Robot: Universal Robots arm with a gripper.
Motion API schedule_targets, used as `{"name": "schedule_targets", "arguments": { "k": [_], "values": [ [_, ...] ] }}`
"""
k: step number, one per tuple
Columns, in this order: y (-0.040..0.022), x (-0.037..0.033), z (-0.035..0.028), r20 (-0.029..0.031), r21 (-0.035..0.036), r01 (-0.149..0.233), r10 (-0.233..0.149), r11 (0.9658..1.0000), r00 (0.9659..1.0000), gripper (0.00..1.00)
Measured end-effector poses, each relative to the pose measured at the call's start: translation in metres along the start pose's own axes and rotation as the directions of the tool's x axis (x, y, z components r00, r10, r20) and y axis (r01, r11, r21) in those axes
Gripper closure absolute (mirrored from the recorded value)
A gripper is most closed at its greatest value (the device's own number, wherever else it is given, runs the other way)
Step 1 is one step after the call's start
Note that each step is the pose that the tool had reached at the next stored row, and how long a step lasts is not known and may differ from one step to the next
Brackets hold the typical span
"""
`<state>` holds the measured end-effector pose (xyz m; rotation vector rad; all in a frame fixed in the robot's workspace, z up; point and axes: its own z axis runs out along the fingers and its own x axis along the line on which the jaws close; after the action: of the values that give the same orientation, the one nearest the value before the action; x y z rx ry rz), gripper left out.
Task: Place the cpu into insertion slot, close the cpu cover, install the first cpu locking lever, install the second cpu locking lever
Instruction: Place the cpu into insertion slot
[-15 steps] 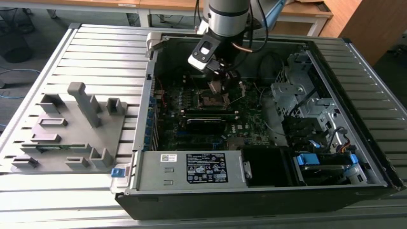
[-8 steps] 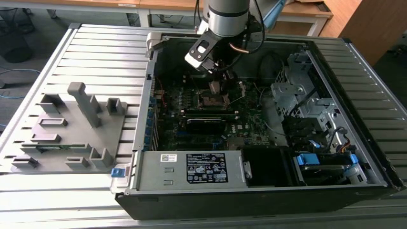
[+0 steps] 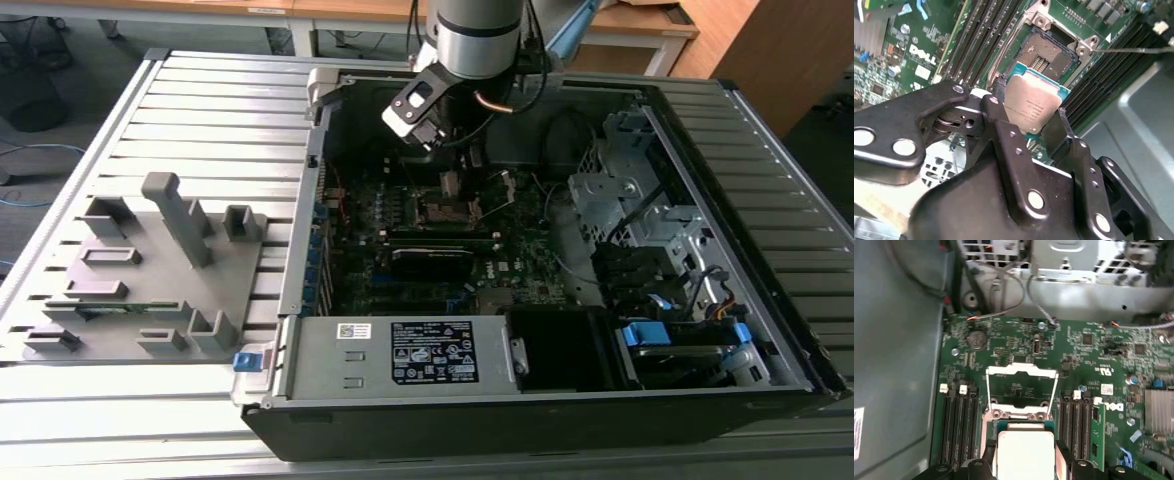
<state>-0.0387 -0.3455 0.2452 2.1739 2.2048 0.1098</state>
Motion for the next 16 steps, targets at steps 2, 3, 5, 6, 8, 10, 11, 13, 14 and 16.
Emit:
{"name": "schedule_targets", "arguments": {
  "k": [2,3,5,6,8,10,11,13,14,16],
  "values": [
    [0.0,0.0,0.0,0.0003,-0.0001,-0.004,0.004,1.0,1.0,0.46],
    [0.0,0.0,0.0,0.0003,-0.0001,-0.004,0.004,1.0,1.0,0.46],
    [0.0,0.0,0.0,0.0003,-0.0002,-0.005,0.005,1.0,1.0,0.46],
    [-0.0002,0.0,0.0,0.0003,-0.0002,-0.005,0.005,1.0,1.0,0.46],
    [-0.0014,0.0009,0.0001,0.0001,-0.0003,-0.006,0.006,1.0,1.0,0.46],
    [-0.0022,0.0013,0.0004,0.0008,-0.0004,-0.014,0.014,0.9999,0.9999,0.46],
    [-0.0024,0.0013,0.0008,0.0018,-0.0007,-0.027,0.027,0.9996,0.9996,0.46],
    [-0.0027,0.0014,0.001,0.0037,-0.001,-0.049,0.049,0.9988,0.9988,0.46],
    [-0.0027,0.0014,0.001,0.0038,-0.0011,-0.05,0.05,0.9988,0.9988,0.46],
    [-0.0027,0.0014,0.001,0.0039,-0.0011,-0.05,0.05,0.9987,0.9987,0.46]
  ]
}}
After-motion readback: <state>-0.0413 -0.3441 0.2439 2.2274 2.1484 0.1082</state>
